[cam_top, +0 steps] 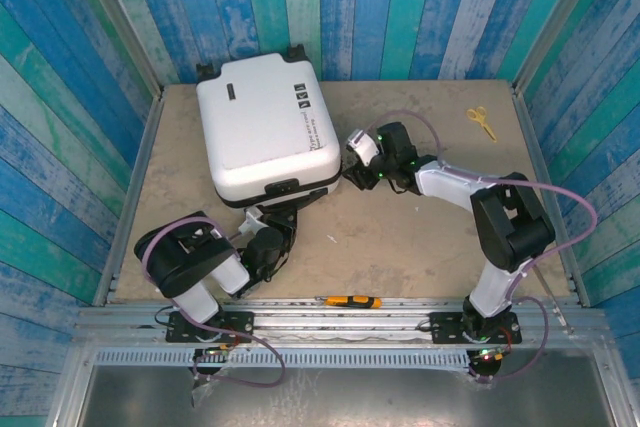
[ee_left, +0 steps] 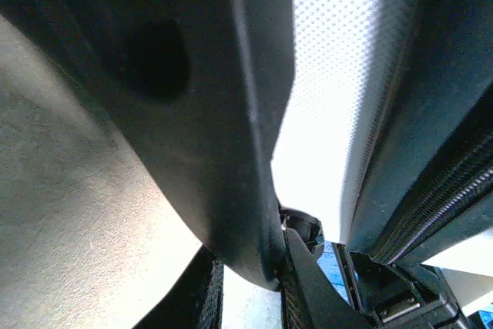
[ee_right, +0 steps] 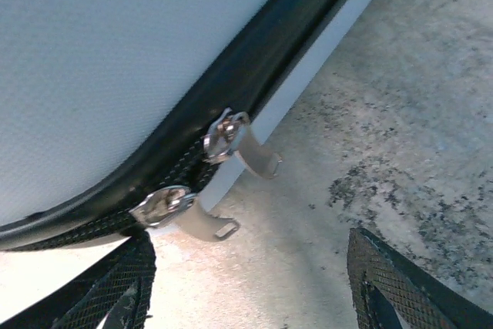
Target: Pack the luggage
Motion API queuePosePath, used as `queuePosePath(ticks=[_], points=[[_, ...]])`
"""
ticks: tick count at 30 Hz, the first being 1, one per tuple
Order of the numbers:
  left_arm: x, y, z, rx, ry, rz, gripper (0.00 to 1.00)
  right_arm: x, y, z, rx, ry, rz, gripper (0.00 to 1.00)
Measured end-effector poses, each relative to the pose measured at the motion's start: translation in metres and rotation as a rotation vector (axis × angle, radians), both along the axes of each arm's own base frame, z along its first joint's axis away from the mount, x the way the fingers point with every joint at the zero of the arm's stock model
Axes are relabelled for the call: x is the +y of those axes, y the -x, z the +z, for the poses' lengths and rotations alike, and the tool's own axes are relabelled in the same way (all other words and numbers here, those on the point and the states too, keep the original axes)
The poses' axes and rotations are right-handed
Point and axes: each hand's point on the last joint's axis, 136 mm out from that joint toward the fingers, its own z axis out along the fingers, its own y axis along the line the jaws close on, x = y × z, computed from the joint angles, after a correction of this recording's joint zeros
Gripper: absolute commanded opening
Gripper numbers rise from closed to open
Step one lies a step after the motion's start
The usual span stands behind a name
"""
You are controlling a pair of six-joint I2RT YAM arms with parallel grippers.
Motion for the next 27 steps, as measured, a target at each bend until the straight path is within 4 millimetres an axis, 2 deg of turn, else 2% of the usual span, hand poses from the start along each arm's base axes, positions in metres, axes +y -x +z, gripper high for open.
queuePosePath(ticks=[5,10,12,17,24,27], points=[[0.000,0.000,0.000,-0.001,-0.004,-0.002,0.00,0.001,-0.009,-0.008,-0.023,0.008,-0.011,0.57],[0.000,0.000,0.000,-0.002,-0.009,-0.006,0.00,0.007,-0.010,-0.013,-0.086,0.008,0.029,0.60],[0.000,0.000,0.000,-0.001,-0.013,-0.009,0.00,0.007,-0.005,-0.018,-0.131,0.023,0.057,0.61],[0.000,0.002,0.001,0.004,-0.028,-0.018,0.00,0.011,0.028,-0.039,-0.196,0.042,0.172,0.61],[0.005,0.010,0.002,0.025,-0.057,-0.039,0.00,0.017,0.019,-0.020,-0.269,0.032,0.260,0.58],[0.010,0.017,0.004,0.044,-0.068,-0.055,0.00,0.017,0.024,-0.011,-0.262,0.008,0.306,0.55]])
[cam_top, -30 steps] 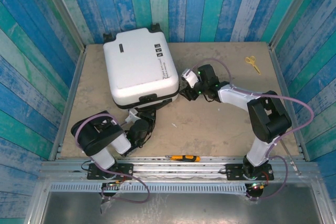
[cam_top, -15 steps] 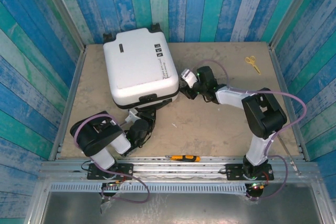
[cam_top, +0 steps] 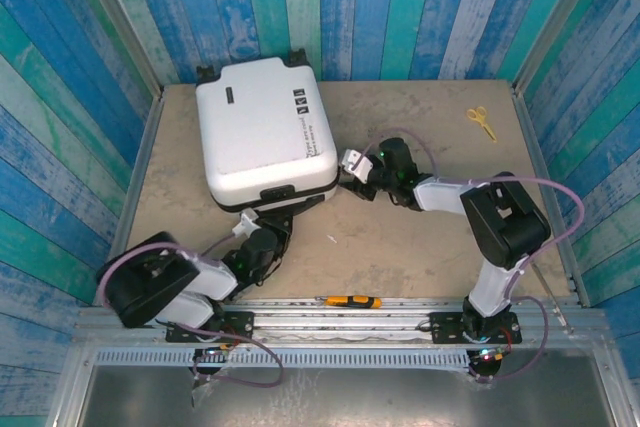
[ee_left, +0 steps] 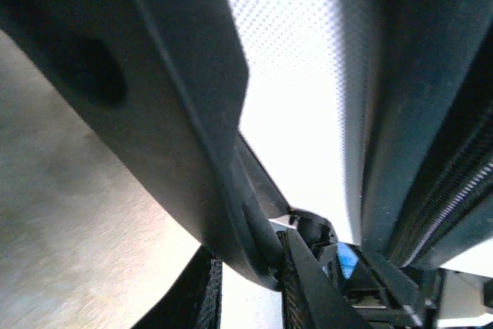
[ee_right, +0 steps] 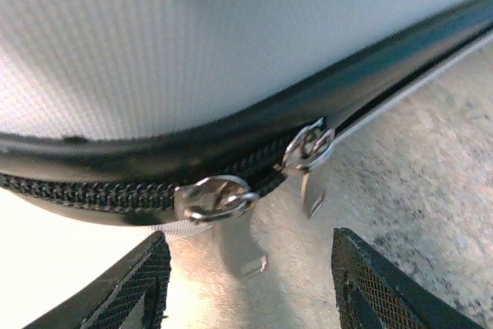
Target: Pack the luggage
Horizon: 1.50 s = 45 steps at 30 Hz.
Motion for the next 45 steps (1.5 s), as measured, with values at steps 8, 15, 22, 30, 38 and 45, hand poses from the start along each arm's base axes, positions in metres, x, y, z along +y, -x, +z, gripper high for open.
queuePosePath(ticks=[8,15,22,30,38,45], points=[[0.032,0.031,0.005,0.062,-0.063,-0.014,0.00,-0.025,0.007,0.055,0.070,-0.118,0.012,0.52],[0.050,0.046,0.023,0.039,-0.033,-0.011,0.00,-0.009,0.037,0.048,0.190,-0.059,0.040,0.57],[0.054,0.050,0.005,0.116,-0.110,-0.012,0.00,0.013,0.081,0.039,0.197,0.003,0.100,0.63],[0.052,0.046,0.003,0.114,-0.120,-0.002,0.00,0.017,0.092,0.034,0.194,0.036,0.110,0.64],[0.052,0.045,0.003,0.111,-0.122,-0.003,0.00,0.029,0.097,0.029,0.189,0.058,0.128,0.64],[0.052,0.045,0.003,0.109,-0.121,-0.004,0.00,0.036,0.082,0.030,0.174,0.070,0.094,0.63]])
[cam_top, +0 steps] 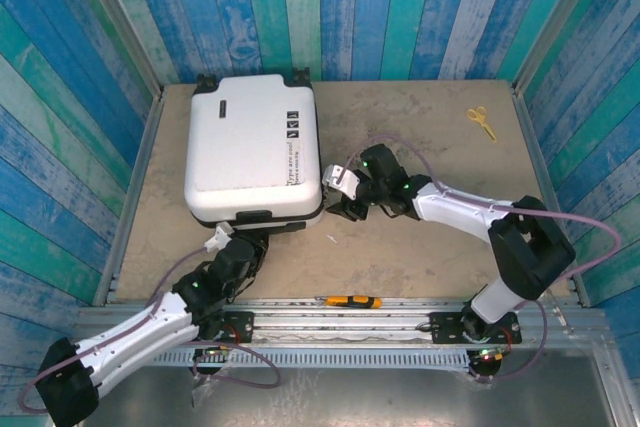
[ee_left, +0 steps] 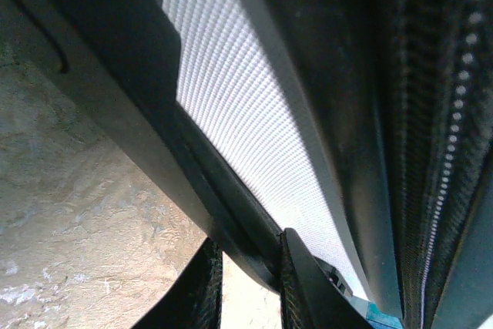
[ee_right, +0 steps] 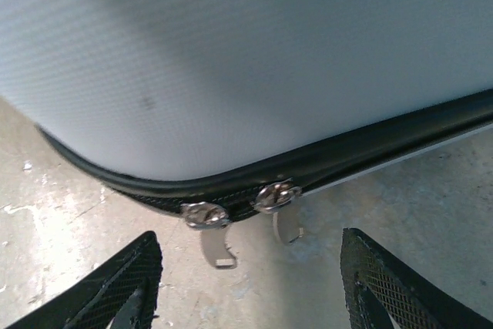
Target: Pack the luggage
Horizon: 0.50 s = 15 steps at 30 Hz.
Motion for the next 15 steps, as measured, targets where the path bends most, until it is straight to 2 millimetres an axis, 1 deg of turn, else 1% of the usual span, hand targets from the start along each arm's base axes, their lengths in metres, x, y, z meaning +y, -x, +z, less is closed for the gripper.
queuePosePath(ticks=[4,10,15], points=[[0.000,0.000,0.000,-0.002,0.001,-0.001,0.00,0.003,-0.008,0.002,-0.012,0.005,-0.016,0.62],[0.000,0.001,0.000,-0.003,-0.003,-0.004,0.00,0.005,-0.010,-0.001,0.010,0.015,-0.015,0.60],[0.003,0.000,-0.001,-0.004,-0.012,0.010,0.00,0.008,-0.015,-0.002,0.019,0.016,-0.036,0.58]])
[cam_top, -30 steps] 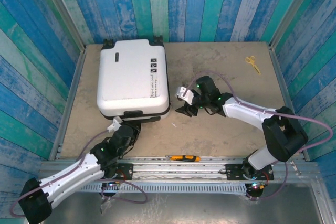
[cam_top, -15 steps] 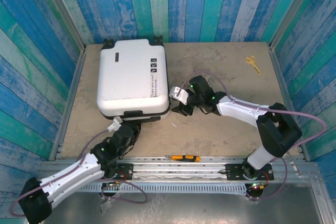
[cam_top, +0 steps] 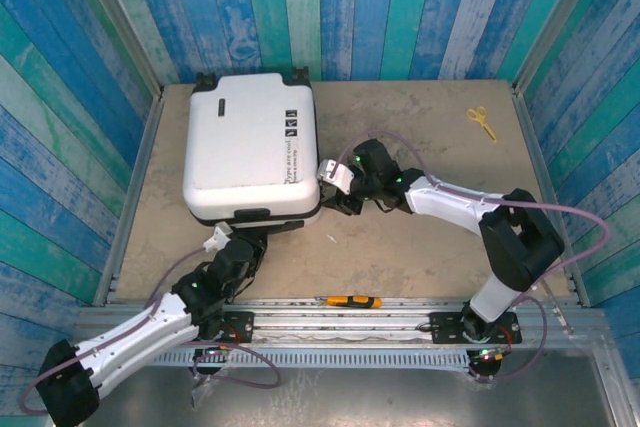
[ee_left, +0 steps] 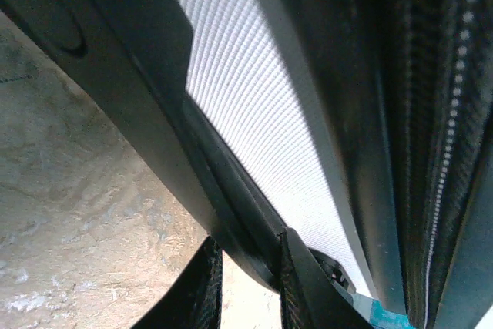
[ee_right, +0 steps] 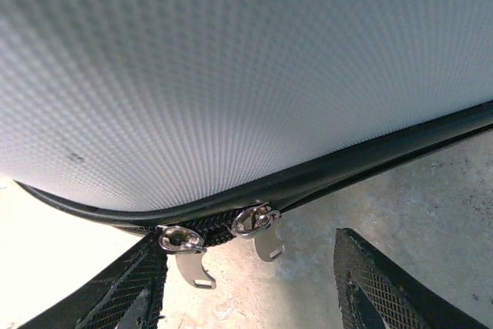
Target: Pack the luggage
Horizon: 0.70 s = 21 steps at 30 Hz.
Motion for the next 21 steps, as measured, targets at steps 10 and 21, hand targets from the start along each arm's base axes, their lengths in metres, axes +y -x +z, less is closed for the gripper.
queuePosePath(ticks=[10,21], points=[[0.001,-0.001,-0.001,-0.003,-0.013,0.005,0.00,-0.013,-0.034,-0.008,-0.028,0.021,-0.147,0.57],[0.000,-0.013,-0.001,-0.018,-0.056,0.015,0.00,-0.038,-0.078,0.011,-0.076,-0.007,-0.329,0.59]])
